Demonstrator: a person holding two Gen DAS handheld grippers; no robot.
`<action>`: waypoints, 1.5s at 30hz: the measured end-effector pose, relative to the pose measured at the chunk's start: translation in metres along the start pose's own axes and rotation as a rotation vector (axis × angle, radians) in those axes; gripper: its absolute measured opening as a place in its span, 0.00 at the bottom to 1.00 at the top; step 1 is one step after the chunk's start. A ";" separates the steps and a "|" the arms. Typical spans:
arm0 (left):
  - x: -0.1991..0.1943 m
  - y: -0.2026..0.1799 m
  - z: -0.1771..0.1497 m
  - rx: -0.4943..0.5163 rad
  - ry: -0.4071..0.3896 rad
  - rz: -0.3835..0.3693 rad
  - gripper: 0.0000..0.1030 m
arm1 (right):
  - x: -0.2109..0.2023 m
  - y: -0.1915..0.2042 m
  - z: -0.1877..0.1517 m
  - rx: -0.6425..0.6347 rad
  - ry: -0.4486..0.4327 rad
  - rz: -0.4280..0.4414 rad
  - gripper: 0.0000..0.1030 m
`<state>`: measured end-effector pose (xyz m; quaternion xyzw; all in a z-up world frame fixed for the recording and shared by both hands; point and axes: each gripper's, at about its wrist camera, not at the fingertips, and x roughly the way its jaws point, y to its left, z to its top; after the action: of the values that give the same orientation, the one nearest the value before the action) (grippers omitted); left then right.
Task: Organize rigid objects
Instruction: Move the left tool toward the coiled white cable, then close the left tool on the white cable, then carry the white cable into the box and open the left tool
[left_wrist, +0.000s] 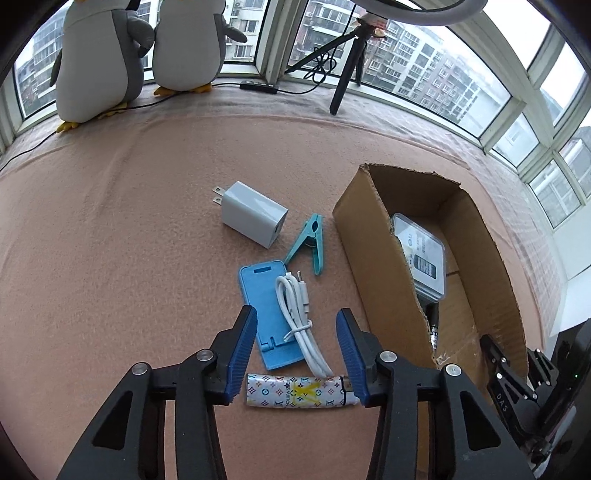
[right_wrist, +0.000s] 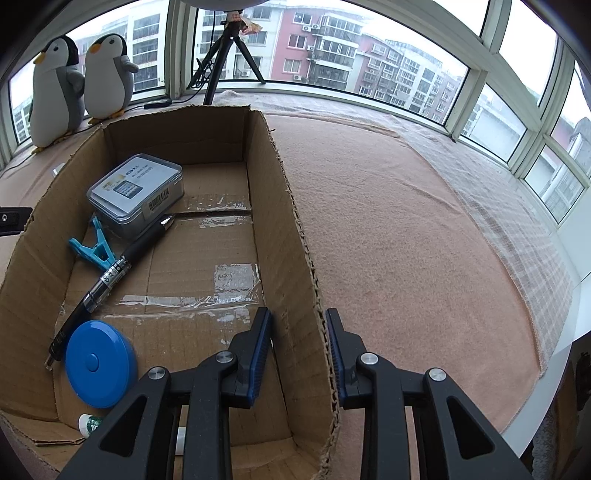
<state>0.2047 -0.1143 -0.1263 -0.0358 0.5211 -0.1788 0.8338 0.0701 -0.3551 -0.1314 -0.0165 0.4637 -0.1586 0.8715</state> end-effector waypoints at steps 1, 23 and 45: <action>0.003 -0.002 0.001 0.001 0.008 0.001 0.47 | 0.000 0.000 0.001 0.000 -0.001 0.001 0.26; 0.031 -0.011 0.003 0.023 0.063 0.006 0.18 | 0.002 0.000 0.000 0.003 -0.004 0.004 0.26; -0.023 0.000 -0.013 -0.013 -0.023 -0.072 0.16 | 0.002 0.000 0.000 0.003 -0.005 0.004 0.26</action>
<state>0.1837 -0.1051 -0.1127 -0.0618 0.5112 -0.2050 0.8323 0.0708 -0.3560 -0.1328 -0.0145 0.4610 -0.1575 0.8732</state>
